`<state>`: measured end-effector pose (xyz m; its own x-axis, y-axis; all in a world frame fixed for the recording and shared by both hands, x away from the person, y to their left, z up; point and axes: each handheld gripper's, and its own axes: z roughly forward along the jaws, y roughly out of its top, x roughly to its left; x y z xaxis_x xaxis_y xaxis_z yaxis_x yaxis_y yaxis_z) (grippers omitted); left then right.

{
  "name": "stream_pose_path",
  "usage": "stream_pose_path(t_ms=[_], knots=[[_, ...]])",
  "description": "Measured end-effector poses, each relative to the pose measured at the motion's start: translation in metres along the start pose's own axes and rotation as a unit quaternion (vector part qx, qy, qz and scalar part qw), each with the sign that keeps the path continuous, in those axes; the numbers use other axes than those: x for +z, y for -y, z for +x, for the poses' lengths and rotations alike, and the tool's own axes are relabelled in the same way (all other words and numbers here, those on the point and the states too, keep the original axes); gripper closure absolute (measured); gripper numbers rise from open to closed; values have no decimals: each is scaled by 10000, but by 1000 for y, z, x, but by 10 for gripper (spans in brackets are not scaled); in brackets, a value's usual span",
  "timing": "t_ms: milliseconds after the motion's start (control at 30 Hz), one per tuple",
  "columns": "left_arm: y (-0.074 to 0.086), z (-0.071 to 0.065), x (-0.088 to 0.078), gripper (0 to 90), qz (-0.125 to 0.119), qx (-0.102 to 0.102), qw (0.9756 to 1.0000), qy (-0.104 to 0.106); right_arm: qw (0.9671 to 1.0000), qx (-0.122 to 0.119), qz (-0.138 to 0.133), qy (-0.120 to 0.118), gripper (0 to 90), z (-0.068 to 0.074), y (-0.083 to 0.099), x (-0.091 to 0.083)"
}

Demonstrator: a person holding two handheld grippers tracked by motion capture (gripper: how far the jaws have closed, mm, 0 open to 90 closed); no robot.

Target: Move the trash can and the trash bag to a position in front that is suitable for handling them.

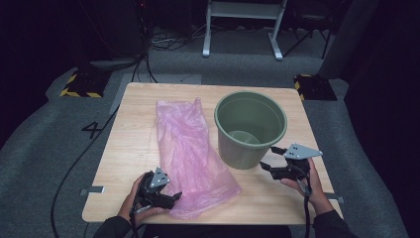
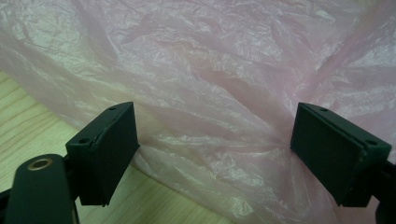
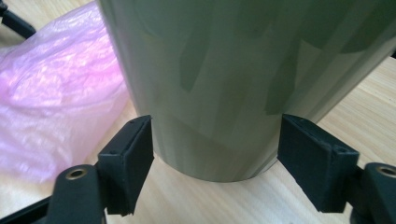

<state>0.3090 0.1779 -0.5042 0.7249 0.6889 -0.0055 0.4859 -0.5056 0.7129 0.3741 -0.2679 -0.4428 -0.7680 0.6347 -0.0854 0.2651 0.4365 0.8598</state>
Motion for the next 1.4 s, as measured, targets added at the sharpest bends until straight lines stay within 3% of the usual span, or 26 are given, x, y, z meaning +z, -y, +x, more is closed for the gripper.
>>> stream_pose_path(t_ms=[133, 300, 400, 733, 967, 1100, 1167, 1333, 1400], knots=[[-6, -4, 6, 141, 3, -17, 10000, -25, 9998, 162, -67, 9, 284, -7, -4, 13], [-11, -8, 11, 139, 4, -39, 10000, -51, 9997, 202, -82, 144, 285, -14, -10, 26], [-14, -10, 14, 138, 0, -73, 9999, -87, 9994, 340, -83, -2, 286, -20, -14, 36], [-21, -15, 21, 138, -2, -99, 9999, -133, 9997, 122, 153, 173, 287, -22, -32, 67], [-28, -26, 29, 134, 0, -306, 9991, -296, 9996, 289, 66, 10, 274, -20, -26, 52], [-33, -31, 33, 135, 11, -281, 9991, -311, 9985, 441, 18, -319, 269, -10, -13, 31], [-34, -33, 34, 134, 16, -278, 9992, -291, 9985, 347, 59, -427, 271, 2, -6, 26], [-36, -34, 36, 134, 6, -231, 9994, -251, 9955, 219, 203, -902, 269, 34, -2, 30], [-36, -34, 36, 134, 15, -228, 9995, -239, 9945, 206, 204, -1004, 268, 40, -2, 32]])
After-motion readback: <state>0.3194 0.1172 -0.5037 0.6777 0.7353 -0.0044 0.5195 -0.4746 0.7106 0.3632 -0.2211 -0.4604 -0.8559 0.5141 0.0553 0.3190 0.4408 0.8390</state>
